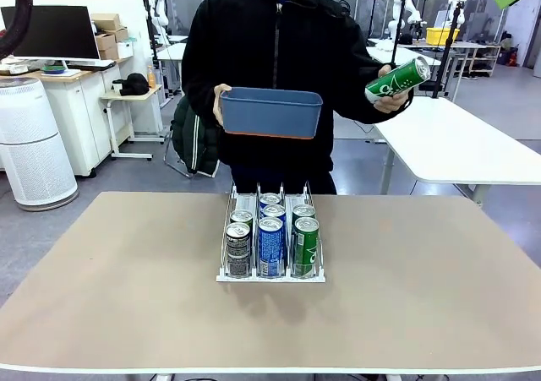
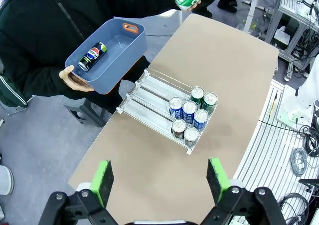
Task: Fill the beverage cans into the dispenser.
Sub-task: Pick up the Sprite handed by the human.
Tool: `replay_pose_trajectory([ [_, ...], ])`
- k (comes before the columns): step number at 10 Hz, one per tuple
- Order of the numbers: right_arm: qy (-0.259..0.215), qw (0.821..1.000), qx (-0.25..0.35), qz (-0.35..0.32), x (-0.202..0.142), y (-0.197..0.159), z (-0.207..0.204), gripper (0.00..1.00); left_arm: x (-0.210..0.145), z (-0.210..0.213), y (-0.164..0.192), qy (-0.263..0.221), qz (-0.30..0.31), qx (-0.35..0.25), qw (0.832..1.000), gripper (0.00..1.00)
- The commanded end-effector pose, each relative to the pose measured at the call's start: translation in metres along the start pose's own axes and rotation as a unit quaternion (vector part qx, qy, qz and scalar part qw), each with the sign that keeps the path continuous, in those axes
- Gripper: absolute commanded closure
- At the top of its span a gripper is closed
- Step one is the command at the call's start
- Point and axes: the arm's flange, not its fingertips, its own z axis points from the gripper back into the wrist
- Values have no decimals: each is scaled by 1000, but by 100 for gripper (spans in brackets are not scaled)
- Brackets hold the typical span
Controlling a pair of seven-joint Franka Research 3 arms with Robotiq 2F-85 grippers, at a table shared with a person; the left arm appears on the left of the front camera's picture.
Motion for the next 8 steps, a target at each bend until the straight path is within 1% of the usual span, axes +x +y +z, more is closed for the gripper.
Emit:
replay_pose_trajectory([
  [1, 1, 1000, 0, 1, 0, 1, 0, 0, 0, 1, 0, -2, 1, 2, 1000, 0],
  [8, 1, 1000, 0, 1, 0, 1, 0, 0, 0, 1, 0, -2, 1, 2, 1000, 0],
])
